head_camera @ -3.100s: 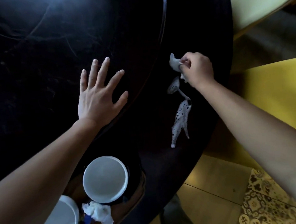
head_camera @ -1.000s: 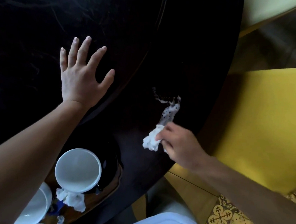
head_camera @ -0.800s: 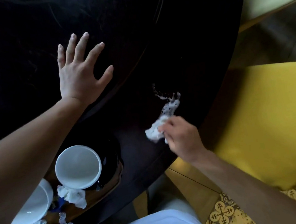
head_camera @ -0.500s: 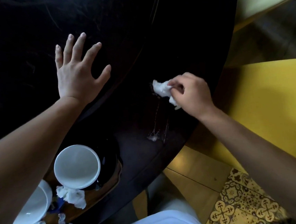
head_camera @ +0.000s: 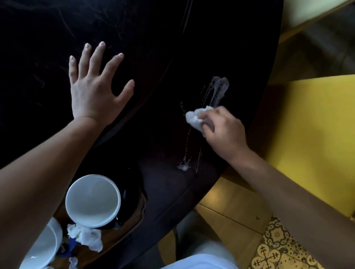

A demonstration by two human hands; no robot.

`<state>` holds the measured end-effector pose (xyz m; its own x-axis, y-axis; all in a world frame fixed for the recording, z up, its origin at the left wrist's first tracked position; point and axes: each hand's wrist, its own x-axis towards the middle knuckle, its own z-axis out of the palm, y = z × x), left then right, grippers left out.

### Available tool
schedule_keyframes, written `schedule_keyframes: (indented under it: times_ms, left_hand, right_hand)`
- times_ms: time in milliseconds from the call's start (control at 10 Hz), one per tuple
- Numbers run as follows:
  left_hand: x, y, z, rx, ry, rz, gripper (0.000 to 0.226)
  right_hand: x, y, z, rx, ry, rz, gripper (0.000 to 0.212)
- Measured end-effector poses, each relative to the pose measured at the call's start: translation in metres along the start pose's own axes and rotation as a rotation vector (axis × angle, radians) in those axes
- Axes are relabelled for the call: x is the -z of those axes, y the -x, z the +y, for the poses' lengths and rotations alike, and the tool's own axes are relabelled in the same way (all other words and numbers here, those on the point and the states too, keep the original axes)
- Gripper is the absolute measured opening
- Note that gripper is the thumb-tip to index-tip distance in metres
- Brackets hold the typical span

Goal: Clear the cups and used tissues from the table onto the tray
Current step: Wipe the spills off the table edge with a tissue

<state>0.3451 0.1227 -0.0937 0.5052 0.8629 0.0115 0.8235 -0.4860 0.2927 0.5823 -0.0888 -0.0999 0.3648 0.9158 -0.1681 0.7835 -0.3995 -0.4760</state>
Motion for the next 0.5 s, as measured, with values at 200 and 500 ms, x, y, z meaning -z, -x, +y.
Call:
schedule_keyframes:
  times_ms: [200, 500]
  left_hand:
    - [-0.001, 0.001, 0.001, -0.005, 0.019, 0.025, 0.062]
    - [-0.002, 0.0, 0.0, -0.008, 0.015, 0.024, 0.062]
  right_hand:
    - [0.035, -0.049, 0.019, -0.172, -0.24, 0.271, 0.019]
    - [0.021, -0.081, 0.028, -0.196, 0.047, 0.19, 0.028]
